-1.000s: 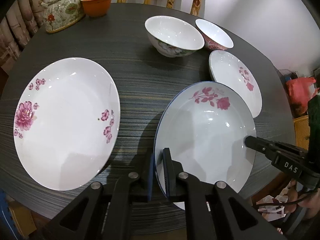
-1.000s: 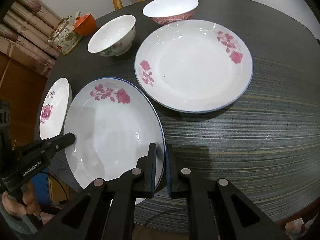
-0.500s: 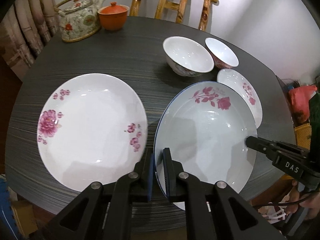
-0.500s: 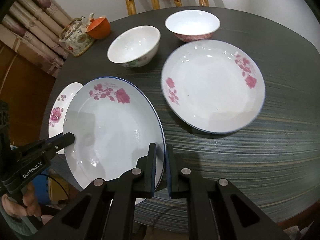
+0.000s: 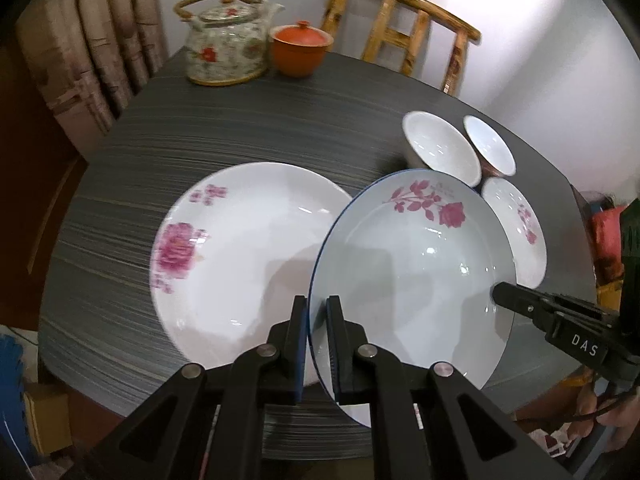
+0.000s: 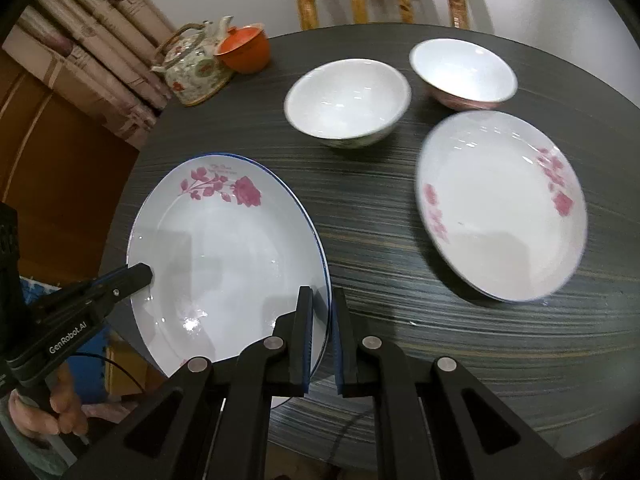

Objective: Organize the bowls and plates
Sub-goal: 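Lower the rose plate onto the peony plate with both tools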

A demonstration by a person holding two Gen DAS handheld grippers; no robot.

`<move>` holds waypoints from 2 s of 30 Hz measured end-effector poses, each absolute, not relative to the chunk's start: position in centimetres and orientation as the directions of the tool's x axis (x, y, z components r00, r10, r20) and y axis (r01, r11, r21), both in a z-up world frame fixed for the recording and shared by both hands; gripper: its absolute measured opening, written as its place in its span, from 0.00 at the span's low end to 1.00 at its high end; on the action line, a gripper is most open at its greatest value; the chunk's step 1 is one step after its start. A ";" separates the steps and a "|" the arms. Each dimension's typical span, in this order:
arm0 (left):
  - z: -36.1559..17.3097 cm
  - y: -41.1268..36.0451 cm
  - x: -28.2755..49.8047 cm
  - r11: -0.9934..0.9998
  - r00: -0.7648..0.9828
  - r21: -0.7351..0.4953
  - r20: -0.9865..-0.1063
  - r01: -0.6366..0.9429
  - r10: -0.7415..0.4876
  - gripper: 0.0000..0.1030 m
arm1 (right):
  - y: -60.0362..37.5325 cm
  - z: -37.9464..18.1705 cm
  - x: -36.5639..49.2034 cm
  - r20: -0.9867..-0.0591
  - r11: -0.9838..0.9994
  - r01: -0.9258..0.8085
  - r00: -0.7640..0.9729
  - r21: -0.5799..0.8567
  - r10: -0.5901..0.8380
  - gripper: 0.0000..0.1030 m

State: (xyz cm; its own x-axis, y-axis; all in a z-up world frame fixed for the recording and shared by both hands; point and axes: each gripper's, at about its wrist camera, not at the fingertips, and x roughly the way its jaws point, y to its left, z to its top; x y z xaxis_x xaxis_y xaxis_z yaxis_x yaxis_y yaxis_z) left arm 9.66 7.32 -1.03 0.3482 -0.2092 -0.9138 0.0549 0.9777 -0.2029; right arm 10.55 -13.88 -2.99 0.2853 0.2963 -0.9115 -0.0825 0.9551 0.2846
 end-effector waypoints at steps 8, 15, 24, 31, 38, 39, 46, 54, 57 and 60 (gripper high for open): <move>-0.8 11.6 9.8 0.983 0.366 -0.181 -0.916 -0.014 -0.164 0.09 | -9.4 -3.1 11.3 -0.907 0.944 -0.121 0.265 0.307 0.328 0.09; -1.8 14.6 10.7 0.983 0.358 -0.173 -0.924 -0.067 -0.138 0.10 | -6.2 -3.9 12.9 -0.905 0.936 -0.142 0.244 0.321 0.348 0.09; -3.4 16.0 11.6 0.984 0.343 -0.158 -0.932 -0.083 -0.121 0.10 | -4.1 -5.3 14.1 -0.918 0.941 -0.157 0.221 0.301 0.331 0.09; -4.3 16.4 12.5 0.985 0.333 -0.146 -0.937 -0.089 -0.109 0.11 | -3.3 -6.2 14.8 -0.925 0.943 -0.160 0.205 0.290 0.319 0.09; -4.9 16.2 13.0 0.988 0.326 -0.132 -0.941 -0.086 -0.097 0.11 | -2.9 -6.7 15.3 -0.930 0.946 -0.158 0.195 0.282 0.310 0.09; -4.9 16.2 13.1 0.989 0.328 -0.124 -0.940 -0.084 -0.090 0.11 | -3.0 -6.8 15.2 -0.931 0.947 -0.157 0.195 0.280 0.308 0.09; -5.0 16.0 13.5 0.993 0.326 -0.091 -0.944 -0.080 -0.060 0.12 | -2.6 -7.1 15.5 -0.930 0.942 -0.167 0.179 0.291 0.320 0.11; -5.2 15.7 13.5 0.996 0.318 -0.044 -0.948 -0.082 -0.016 0.12 | -2.3 -7.6 15.3 -0.935 0.943 -0.158 0.158 0.293 0.317 0.12; -5.2 15.4 13.5 0.997 0.324 -0.020 -0.946 -0.076 0.006 0.12 | -2.2 -7.4 15.3 -0.938 0.946 -0.157 0.159 0.284 0.308 0.12; -4.9 15.0 13.5 0.998 0.340 -0.026 -0.940 -0.060 -0.004 0.12 | -2.3 -6.8 15.4 -0.941 0.951 -0.170 0.182 0.257 0.287 0.14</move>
State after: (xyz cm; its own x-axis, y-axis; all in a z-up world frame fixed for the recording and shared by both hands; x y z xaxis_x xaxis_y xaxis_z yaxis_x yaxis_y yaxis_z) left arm 13.47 15.04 -4.88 0.3403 -0.0035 -0.9403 -0.0603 0.9979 -0.0256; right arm 15.35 -2.30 -6.80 0.1821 0.2866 -0.9406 -0.1702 0.9513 0.2569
